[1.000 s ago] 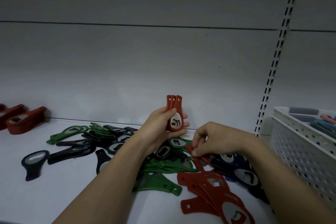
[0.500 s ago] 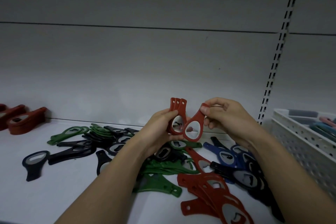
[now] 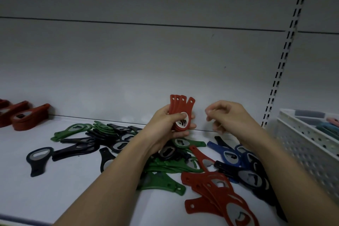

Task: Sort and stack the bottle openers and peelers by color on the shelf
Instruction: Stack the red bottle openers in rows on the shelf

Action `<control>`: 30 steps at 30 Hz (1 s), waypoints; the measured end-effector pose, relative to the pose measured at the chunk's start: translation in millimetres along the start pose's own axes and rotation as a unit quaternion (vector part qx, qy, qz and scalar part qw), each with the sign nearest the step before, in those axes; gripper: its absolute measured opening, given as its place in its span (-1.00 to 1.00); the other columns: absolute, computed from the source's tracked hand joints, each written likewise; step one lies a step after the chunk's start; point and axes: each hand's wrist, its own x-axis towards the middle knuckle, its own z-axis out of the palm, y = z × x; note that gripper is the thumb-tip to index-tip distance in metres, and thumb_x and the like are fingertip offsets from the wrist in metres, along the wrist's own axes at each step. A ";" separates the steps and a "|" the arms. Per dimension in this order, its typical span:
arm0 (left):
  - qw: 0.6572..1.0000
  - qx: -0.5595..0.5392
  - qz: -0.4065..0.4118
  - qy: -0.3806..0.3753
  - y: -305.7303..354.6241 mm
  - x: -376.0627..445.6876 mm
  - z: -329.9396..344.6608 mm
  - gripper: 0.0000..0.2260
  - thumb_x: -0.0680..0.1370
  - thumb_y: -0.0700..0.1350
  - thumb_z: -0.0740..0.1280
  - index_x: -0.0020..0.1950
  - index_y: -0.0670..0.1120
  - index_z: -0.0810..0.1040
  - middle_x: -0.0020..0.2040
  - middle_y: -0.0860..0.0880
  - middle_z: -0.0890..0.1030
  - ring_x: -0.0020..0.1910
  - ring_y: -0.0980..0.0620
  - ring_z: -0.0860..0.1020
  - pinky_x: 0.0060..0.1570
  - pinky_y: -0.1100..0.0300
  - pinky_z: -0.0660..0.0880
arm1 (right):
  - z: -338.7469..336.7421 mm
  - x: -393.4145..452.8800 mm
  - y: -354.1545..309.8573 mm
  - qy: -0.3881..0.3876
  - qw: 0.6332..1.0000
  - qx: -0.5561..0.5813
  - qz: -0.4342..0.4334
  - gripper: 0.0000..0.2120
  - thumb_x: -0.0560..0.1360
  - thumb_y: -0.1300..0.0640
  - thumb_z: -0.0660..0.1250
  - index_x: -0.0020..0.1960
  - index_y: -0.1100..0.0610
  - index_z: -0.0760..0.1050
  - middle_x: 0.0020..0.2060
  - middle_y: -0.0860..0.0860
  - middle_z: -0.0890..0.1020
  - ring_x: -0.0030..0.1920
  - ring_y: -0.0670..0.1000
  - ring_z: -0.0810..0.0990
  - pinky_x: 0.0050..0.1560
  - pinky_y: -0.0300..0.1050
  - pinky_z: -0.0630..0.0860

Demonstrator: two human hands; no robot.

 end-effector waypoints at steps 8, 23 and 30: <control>0.995 -0.062 -0.024 0.068 0.5 3.5 -1.9 -0.82 0.66 -0.13 0.22 0.21 -0.14 0.53 0.13 -0.15 0.65 -0.01 -0.09 0.66 -0.31 0.18 0.59 | 16.7 -2.1 15.2 -0.216 0.941 -0.260 0.026 -0.77 0.46 -0.07 0.47 -0.14 0.10 0.62 -0.34 -0.04 0.66 -0.36 -0.12 0.58 -0.23 -0.14 0.53; 0.993 -0.088 -0.036 0.065 -0.1 4.7 -4.3 -0.77 0.68 -0.14 0.17 0.24 -0.18 0.53 0.15 -0.16 0.65 0.00 -0.09 0.66 -0.24 0.14 0.63 | 9.6 -4.3 5.1 -0.174 0.981 -0.073 0.035 -0.85 0.50 0.11 0.45 -0.06 0.18 0.57 -0.41 0.02 0.59 -0.41 -0.05 0.48 -0.36 -0.20 0.40; 0.995 -0.051 -0.060 0.054 1.8 3.4 -3.5 -0.62 0.70 0.02 0.07 0.20 -0.15 0.59 0.09 -0.09 0.70 -0.08 0.00 0.66 -0.23 0.17 0.54 | 4.9 -4.2 -5.9 -0.039 0.994 0.105 0.005 -0.92 0.58 0.21 0.33 0.05 0.16 0.56 -0.29 0.07 0.67 -0.35 -0.05 0.59 -0.31 -0.20 0.51</control>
